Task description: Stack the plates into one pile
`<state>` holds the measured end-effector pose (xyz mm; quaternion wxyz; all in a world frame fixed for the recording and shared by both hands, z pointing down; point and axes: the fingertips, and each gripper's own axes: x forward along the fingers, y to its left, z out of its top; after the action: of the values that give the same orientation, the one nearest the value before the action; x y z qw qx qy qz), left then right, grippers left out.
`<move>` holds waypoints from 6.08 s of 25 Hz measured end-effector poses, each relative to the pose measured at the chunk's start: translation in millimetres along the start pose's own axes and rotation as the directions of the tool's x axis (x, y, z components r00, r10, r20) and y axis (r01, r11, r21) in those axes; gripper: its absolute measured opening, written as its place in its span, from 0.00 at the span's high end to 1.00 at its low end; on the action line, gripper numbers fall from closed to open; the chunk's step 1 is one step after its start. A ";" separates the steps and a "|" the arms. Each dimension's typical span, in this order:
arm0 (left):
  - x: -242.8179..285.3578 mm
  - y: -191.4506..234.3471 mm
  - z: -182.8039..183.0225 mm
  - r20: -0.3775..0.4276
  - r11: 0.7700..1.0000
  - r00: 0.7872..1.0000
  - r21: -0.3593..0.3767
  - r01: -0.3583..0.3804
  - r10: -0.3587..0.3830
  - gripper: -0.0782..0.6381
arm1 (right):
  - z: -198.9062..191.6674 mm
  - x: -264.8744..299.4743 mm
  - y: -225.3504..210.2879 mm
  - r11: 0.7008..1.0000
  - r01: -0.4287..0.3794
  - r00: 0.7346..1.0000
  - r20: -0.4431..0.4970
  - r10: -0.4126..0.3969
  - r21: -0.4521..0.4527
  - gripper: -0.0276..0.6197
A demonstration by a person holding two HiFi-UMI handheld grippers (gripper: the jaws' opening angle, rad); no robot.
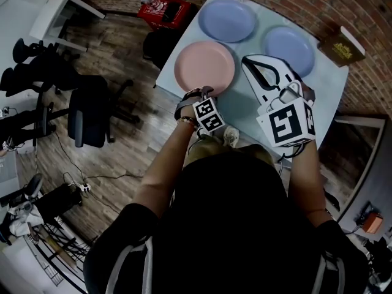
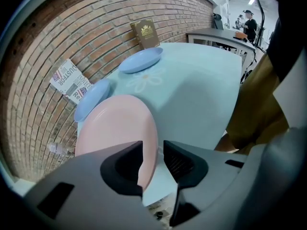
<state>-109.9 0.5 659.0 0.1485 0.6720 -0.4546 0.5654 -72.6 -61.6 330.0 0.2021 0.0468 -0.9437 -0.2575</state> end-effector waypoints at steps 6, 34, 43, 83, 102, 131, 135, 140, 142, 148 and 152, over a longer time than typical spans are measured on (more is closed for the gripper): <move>11.3 3.1 1.5 -0.024 1.000 1.000 0.007 -0.010 0.010 0.69 | -3.7 0.3 -0.8 1.000 -0.002 1.000 -0.002 0.002 -0.002 0.90; -36.0 22.1 6.9 0.002 0.986 0.991 0.100 -0.131 0.132 0.85 | 9.4 6.3 9.4 0.999 -0.035 0.999 0.033 0.036 -0.025 0.90; -88.9 32.1 14.7 0.045 0.970 0.978 0.123 -0.208 0.204 0.85 | 16.2 -0.1 14.7 0.999 -0.038 0.998 0.044 0.040 -0.033 0.90; -239.0 102.5 107.9 0.261 0.875 0.893 0.232 -0.425 0.365 0.85 | 13.8 -24.1 0.2 0.999 0.003 1.000 0.028 -0.002 -0.033 0.90; -213.1 102.0 160.1 0.385 0.859 0.898 0.365 -0.358 0.211 0.84 | -28.3 -38.7 -23.3 0.988 0.141 0.985 -0.110 -0.133 0.061 0.90; -162.9 95.1 210.1 0.492 0.705 0.862 0.655 -0.272 -0.124 0.84 | -63.2 -66.7 -45.3 0.846 0.501 0.829 -0.382 -0.409 0.181 0.90; -151.5 88.3 219.8 0.475 0.701 0.870 0.665 -0.256 -0.134 0.84 | -74.1 -74.3 -50.8 0.851 0.492 0.831 -0.390 -0.397 0.182 0.90; -136.8 76.8 235.5 0.451 0.699 0.881 0.677 -0.233 -0.144 0.84 | -91.8 -83.4 -56.3 0.840 0.496 0.836 -0.384 -0.393 0.221 0.90; -130.1 71.6 242.5 0.442 0.699 0.885 0.679 -0.223 -0.148 0.84 | -99.2 -86.5 -59.6 0.842 0.489 0.840 -0.382 -0.385 0.227 0.90; -105.6 60.6 263.1 0.415 0.705 0.897 0.682 -0.196 -0.151 0.84 | -120.3 -94.5 -72.5 0.860 0.457 0.853 -0.386 -0.352 0.227 0.90; -86.6 54.6 274.7 0.393 0.706 0.906 0.686 -0.176 -0.156 0.84 | -136.1 -98.0 -78.5 0.852 0.456 0.860 -0.374 -0.348 0.257 0.90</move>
<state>23.7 -186.8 477.4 -0.2256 0.7802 -0.2274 0.5373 70.9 -174.1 362.2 0.2795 0.3199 -0.8975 -0.1184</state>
